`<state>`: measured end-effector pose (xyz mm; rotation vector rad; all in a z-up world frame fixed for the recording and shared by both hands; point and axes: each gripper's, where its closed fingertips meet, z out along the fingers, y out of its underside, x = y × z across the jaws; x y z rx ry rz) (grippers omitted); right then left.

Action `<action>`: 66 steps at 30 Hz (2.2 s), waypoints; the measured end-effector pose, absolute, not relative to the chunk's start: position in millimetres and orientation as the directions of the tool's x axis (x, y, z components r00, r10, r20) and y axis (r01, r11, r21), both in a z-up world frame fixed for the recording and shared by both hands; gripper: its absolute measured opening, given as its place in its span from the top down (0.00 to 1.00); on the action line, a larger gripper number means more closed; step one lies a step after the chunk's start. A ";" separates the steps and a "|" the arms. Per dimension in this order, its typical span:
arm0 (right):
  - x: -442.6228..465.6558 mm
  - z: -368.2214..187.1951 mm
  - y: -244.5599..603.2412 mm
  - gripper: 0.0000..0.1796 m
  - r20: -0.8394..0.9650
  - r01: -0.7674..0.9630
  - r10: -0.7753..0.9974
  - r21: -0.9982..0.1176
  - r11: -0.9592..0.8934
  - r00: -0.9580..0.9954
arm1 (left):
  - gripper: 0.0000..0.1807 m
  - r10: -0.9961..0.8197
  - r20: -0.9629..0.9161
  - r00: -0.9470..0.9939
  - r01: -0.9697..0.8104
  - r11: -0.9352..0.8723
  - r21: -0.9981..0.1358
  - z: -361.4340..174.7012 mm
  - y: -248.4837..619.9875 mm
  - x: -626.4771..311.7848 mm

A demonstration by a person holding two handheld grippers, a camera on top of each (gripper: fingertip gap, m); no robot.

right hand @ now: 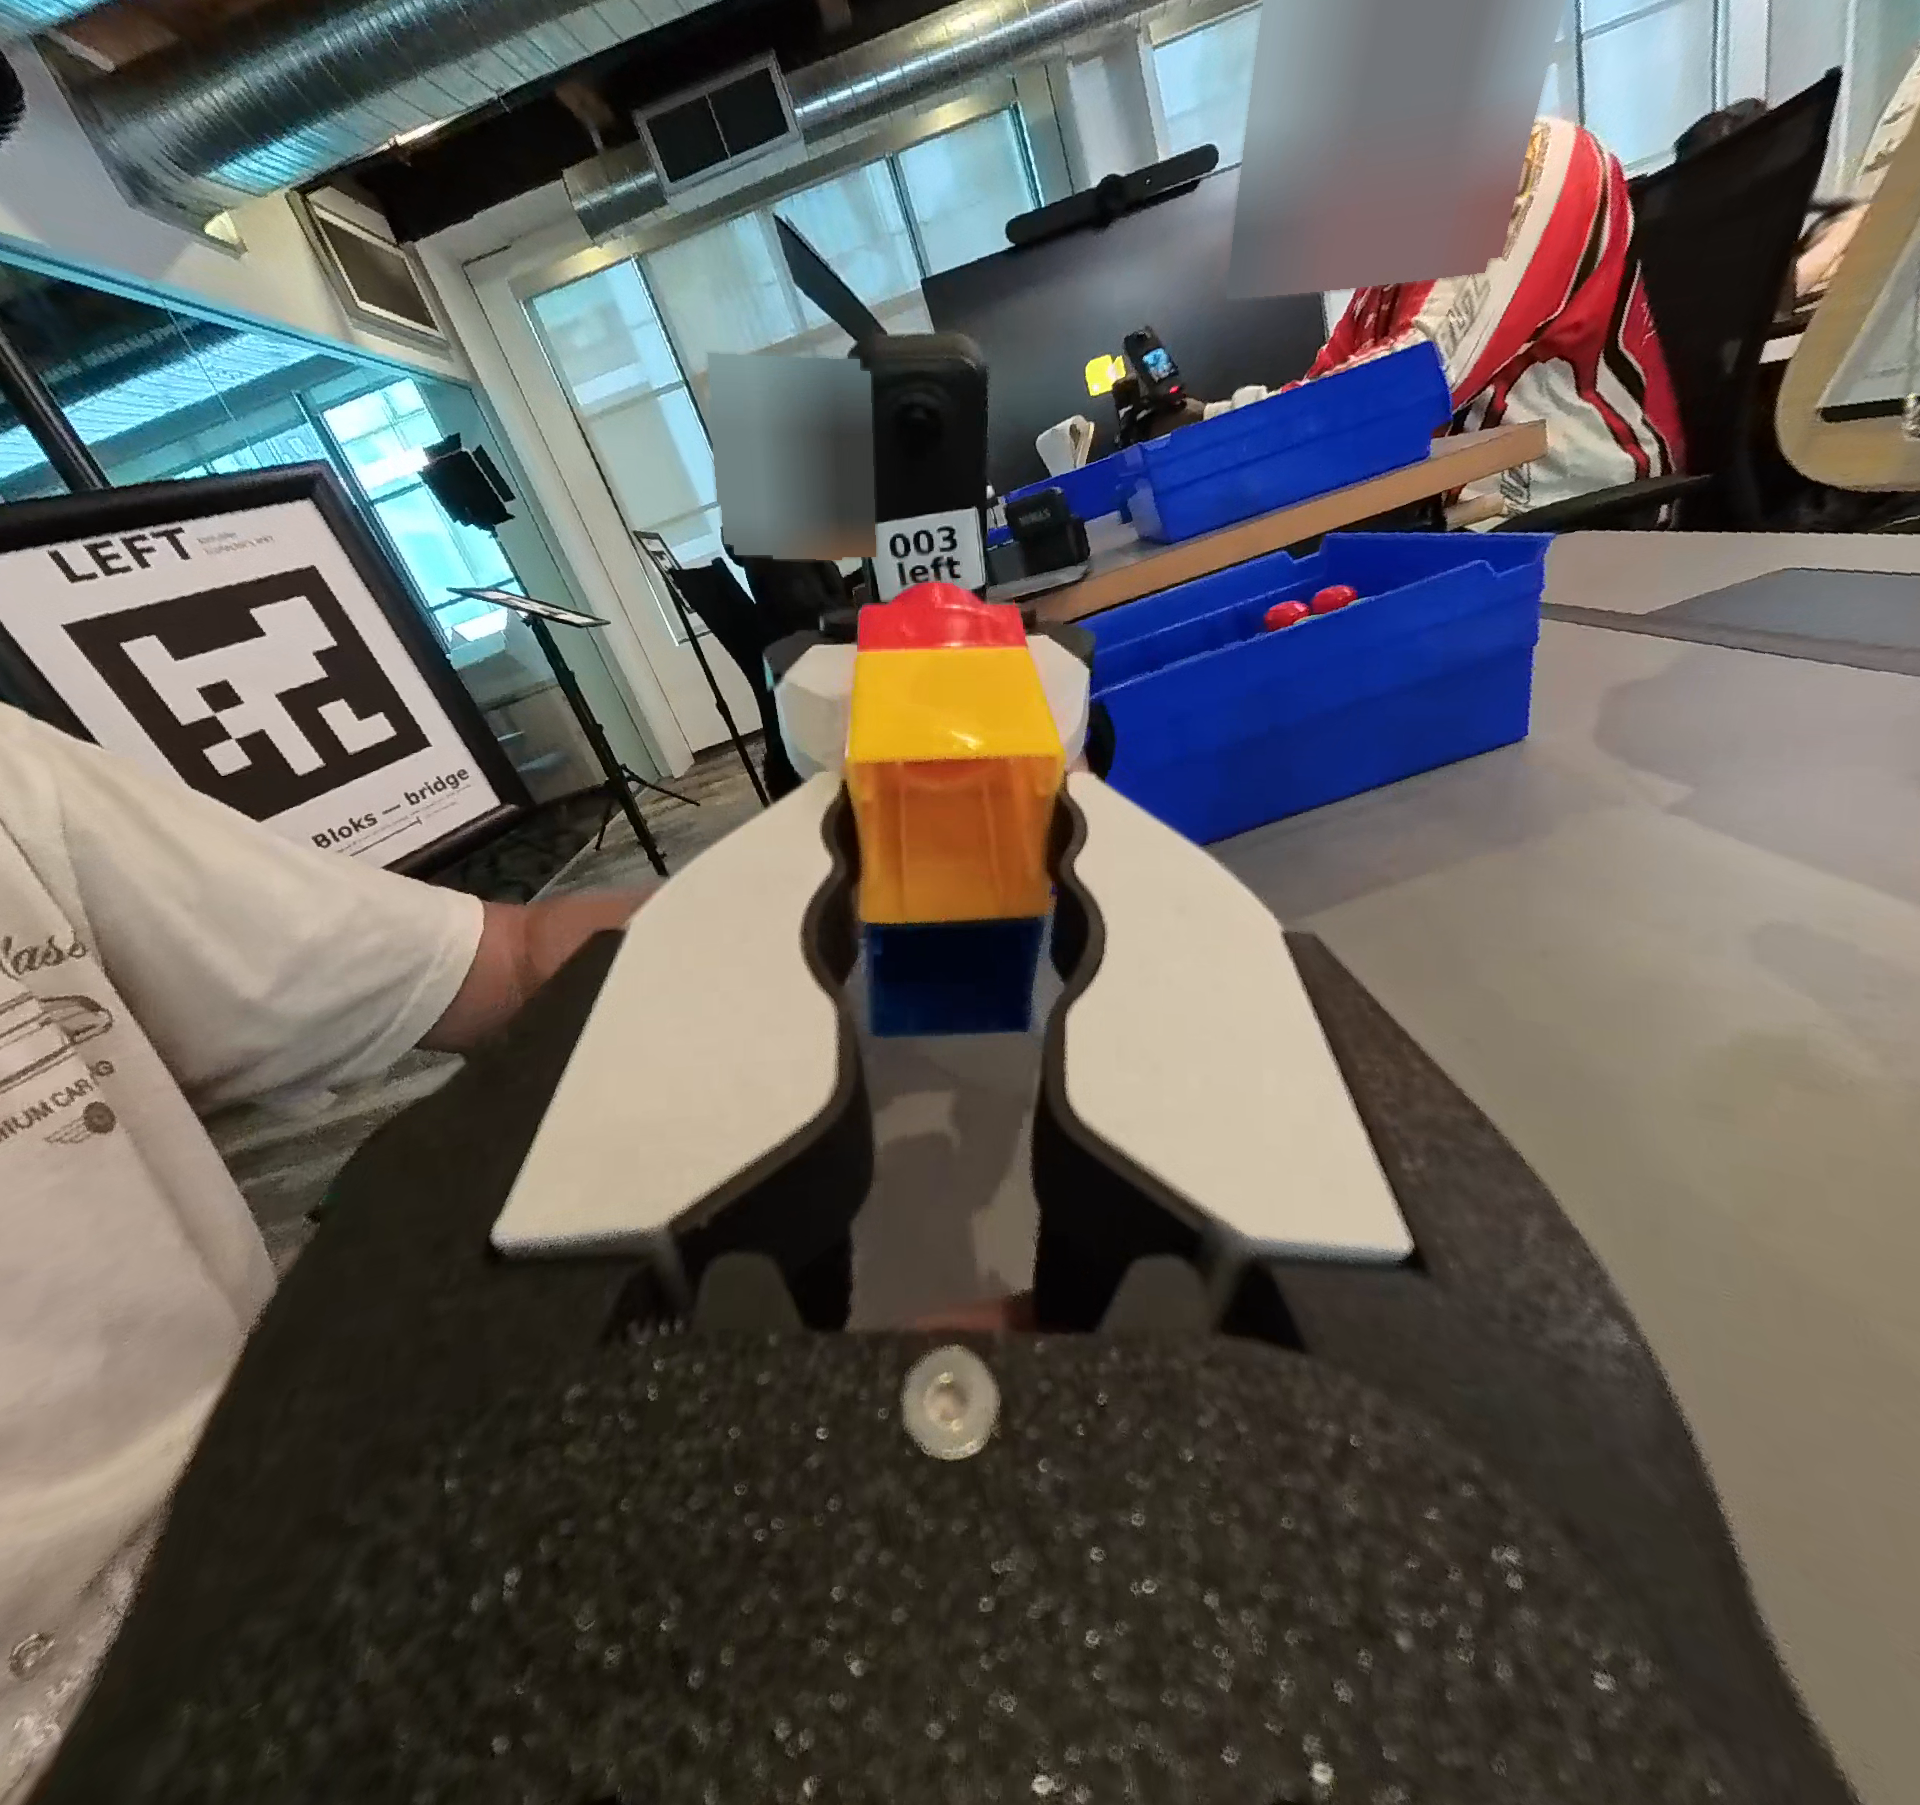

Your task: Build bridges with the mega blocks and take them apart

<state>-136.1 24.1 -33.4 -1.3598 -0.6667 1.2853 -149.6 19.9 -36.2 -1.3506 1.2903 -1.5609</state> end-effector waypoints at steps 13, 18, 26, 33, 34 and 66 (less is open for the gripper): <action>-86.7 -23.3 31.0 0.81 -0.375 -0.406 0.874 -0.883 -0.236 0.307 | 0.81 -0.951 0.302 -0.069 0.022 -0.304 -0.953 -17.7 59.1 -204.8; -92.4 -33.9 40.0 0.81 -0.368 -0.363 0.838 -0.905 -0.223 0.402 | 0.81 -0.898 0.140 0.416 -0.099 -0.198 -0.975 -53.4 93.8 -206.0; 5.8 12.2 44.8 0.80 -0.127 -0.098 0.437 -0.991 -0.089 0.890 | 0.81 -0.740 -0.099 0.666 -0.194 -0.043 -0.980 -76.9 105.2 -209.3; 196.4 -39.9 70.3 0.80 0.058 0.104 0.091 -0.753 -0.650 0.994 | 0.81 -0.759 0.005 0.651 -0.135 -0.123 -0.983 -84.0 112.3 -210.5; 210.9 -57.0 73.3 0.80 0.064 0.110 0.091 -0.672 -0.732 0.994 | 0.81 -0.759 0.008 0.651 -0.136 -0.127 -0.983 -84.4 113.2 -211.0; -1.5 43.2 49.8 0.65 -0.063 0.065 0.565 -0.977 -0.204 0.823 | 0.81 -0.794 -0.029 0.607 -0.213 -0.126 -0.969 -95.8 107.5 -201.5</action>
